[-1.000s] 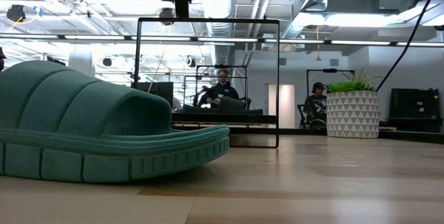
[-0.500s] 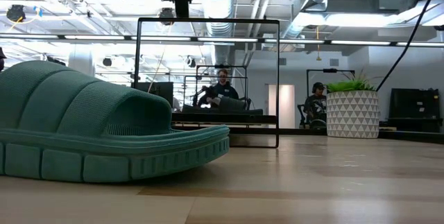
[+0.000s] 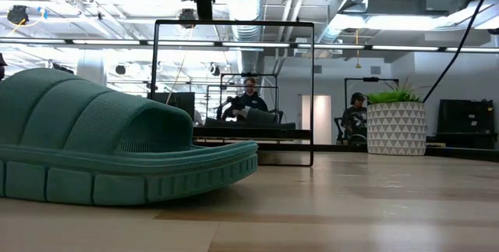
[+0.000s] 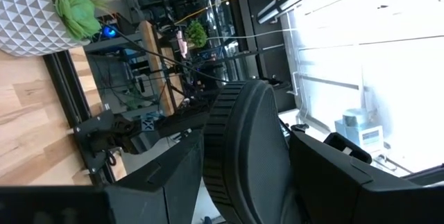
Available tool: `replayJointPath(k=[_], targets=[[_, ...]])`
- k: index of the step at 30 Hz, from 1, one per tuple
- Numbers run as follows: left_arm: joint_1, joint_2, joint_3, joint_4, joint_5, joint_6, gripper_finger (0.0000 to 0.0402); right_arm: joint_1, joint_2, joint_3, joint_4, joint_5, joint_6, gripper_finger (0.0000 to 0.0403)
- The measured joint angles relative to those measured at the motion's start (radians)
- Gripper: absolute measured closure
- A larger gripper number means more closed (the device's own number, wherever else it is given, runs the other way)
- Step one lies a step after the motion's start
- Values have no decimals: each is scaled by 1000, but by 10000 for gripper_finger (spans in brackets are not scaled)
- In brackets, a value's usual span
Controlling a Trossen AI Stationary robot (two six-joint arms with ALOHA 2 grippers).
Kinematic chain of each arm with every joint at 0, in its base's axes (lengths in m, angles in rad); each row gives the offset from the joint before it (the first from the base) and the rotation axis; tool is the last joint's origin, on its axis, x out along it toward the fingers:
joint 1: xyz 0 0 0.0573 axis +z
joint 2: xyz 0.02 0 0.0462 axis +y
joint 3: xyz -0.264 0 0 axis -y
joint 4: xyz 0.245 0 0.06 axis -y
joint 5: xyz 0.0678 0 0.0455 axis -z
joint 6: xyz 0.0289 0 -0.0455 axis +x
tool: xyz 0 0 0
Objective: Pick and place slides into the shelf
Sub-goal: Put the black slides on the shelf
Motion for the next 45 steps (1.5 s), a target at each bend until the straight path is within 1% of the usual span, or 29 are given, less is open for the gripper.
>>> replayJointPath(k=[11, 18, 23, 30, 35, 38, 45], targets=[[-6, 0, 2, 5, 20, 10, 200, -2, 2, 56, -3, -20, -11, 403], [-17, 0, 2, 3, 5, 12, 200, -7, 2, 57, -4, -41, -8, 403], [-23, 0, 2, 1, -15, 14, 200, -34, 17, 58, -6, -85, 20, 403], [-23, 1, 1, 9, -18, 38, 200, -66, 40, 55, -11, -144, 27, 403], [-23, 1, 1, 19, -21, 56, 200, -88, 44, 57, -11, -159, 46, 403], [-23, 1, 0, 34, -28, 82, 200, -94, 47, 56, -16, -161, 46, 403], [-23, 1, 0, 34, -30, 88, 200, -94, 52, 56, -15, -173, 46, 403]])
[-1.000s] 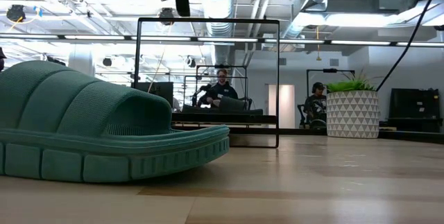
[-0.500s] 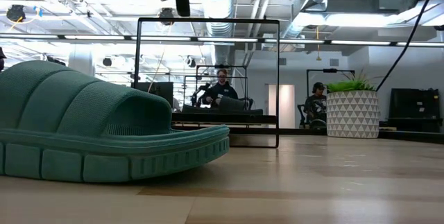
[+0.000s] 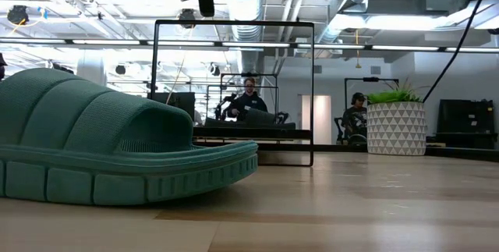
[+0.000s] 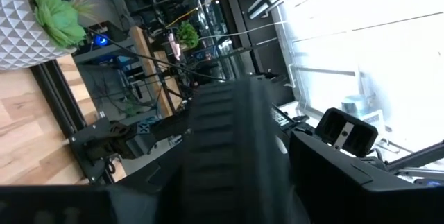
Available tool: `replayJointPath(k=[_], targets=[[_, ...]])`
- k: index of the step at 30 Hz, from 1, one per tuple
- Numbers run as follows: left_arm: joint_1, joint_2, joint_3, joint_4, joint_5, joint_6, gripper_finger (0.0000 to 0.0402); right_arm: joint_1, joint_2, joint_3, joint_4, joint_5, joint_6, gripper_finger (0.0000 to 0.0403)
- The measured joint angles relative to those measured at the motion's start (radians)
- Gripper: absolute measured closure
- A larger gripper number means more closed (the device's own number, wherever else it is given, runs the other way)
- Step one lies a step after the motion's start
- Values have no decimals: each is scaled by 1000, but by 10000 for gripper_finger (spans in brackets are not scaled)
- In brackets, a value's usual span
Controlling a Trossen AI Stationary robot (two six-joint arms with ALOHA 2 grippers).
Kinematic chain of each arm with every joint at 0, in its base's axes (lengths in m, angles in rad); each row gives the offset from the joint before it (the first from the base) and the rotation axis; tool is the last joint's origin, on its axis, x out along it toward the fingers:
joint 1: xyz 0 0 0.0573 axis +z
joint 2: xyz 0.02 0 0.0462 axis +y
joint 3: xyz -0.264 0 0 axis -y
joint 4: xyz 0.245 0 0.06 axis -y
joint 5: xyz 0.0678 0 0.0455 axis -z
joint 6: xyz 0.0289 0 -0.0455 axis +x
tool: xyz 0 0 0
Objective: Pick and place slides into the shelf
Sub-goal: Put the black slides on the shelf
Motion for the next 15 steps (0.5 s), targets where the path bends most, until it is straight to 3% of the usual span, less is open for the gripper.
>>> replayJointPath(k=[5, 12, 15], targets=[[0, 0, 0, -1, 12, 13, 224, 0, 0, 0, 0, -1, 1, 403], [0, 0, 0, -3, 34, 33, 355, 0, -1, 0, -1, -9, 7, 403], [1, 0, 0, -4, 41, 44, 359, 0, -1, 0, -1, -10, 7, 403]])
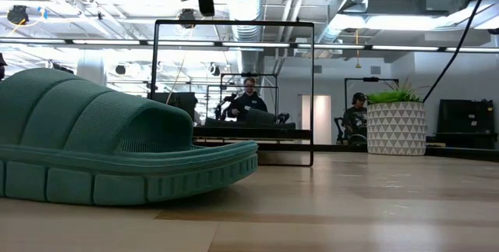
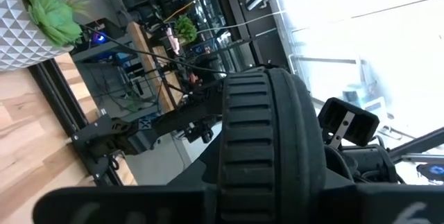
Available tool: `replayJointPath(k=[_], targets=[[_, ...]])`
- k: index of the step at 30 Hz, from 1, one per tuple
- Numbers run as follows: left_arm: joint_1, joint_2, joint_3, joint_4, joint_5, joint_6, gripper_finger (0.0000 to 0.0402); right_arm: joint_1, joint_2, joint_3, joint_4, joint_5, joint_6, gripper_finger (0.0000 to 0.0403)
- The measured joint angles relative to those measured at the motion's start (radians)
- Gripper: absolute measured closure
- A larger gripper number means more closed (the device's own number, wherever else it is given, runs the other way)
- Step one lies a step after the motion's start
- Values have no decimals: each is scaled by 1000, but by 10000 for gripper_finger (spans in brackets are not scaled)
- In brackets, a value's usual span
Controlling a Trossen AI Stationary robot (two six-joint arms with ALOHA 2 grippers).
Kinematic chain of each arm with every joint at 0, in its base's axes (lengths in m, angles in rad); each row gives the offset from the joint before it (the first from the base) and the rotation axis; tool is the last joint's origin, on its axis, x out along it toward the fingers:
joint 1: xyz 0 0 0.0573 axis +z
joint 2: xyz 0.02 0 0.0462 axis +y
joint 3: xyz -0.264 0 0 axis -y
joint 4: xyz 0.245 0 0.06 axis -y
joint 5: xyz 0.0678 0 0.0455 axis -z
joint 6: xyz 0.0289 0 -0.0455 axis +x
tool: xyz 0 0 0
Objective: Pick and place slides into the shelf
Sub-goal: Put the black slides on the shelf
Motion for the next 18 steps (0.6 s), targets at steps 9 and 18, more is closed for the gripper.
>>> replayJointPath(k=[9, 18], targets=[[1, 0, 0, -3, 13, 9, 359, 0, 0, 0, 0, -2, 1, 390], [1, 0, 0, -6, 23, 13, 359, 0, 0, 0, -2, -2, -7, 305]])
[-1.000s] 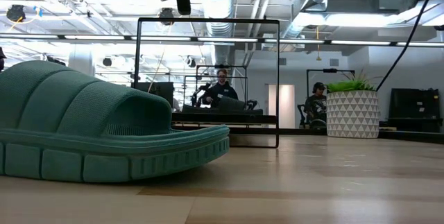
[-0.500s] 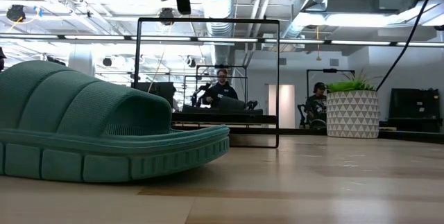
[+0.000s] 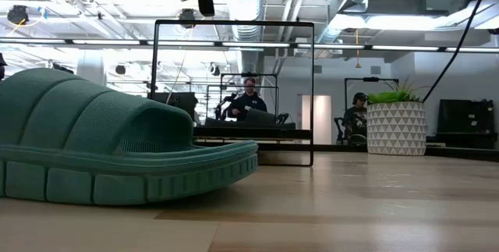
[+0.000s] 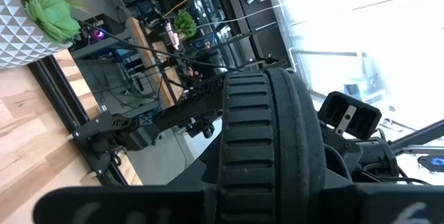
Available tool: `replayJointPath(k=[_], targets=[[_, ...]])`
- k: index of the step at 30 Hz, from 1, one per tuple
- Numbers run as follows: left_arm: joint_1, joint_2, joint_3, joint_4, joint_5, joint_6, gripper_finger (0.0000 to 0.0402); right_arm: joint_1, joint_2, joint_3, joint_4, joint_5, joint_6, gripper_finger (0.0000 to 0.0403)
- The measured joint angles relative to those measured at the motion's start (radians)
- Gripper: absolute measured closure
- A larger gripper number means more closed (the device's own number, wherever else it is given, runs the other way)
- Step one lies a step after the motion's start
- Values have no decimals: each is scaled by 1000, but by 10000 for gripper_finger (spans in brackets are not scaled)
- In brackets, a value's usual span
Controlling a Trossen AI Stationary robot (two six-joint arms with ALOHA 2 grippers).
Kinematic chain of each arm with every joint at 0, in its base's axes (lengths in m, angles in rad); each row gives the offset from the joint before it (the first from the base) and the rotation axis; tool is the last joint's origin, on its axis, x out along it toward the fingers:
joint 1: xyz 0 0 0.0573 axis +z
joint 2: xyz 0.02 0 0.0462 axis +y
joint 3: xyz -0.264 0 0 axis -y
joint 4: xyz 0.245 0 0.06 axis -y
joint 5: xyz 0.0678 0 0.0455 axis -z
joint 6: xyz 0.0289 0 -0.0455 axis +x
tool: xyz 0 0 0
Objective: Pick and place slides into the shelf
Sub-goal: Put the black slides on the shelf
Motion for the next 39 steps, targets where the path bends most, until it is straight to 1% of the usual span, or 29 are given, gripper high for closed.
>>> replayJointPath(k=[9, 11, 13, 16, 19, 30, 36, 39], targets=[[0, 0, 0, -5, 1, 6, 359, 0, -1, 0, -80, 4, 32, 179], [-1, 0, 0, -5, 0, 6, 359, 0, -1, 0, -104, 4, 34, 161], [-1, 0, 0, -5, -1, 6, 359, 7, -1, 0, -119, 4, 29, 154], [-1, 0, 0, -4, -2, 12, 359, 21, -1, 1, -126, 6, -1, 156], [-1, 0, 0, 1, -9, 13, 359, 36, -1, 29, -164, 3, 3, 164], [2, 0, 0, 3, -56, 13, 359, 107, -2, 177, -368, 1, 155, 207], [3, 0, 0, -40, -134, 0, 359, 165, -1, 219, -438, 3, 252, 223], [3, 0, 0, -58, -185, -11, 360, 194, -1, 233, -472, 25, 314, 228]])
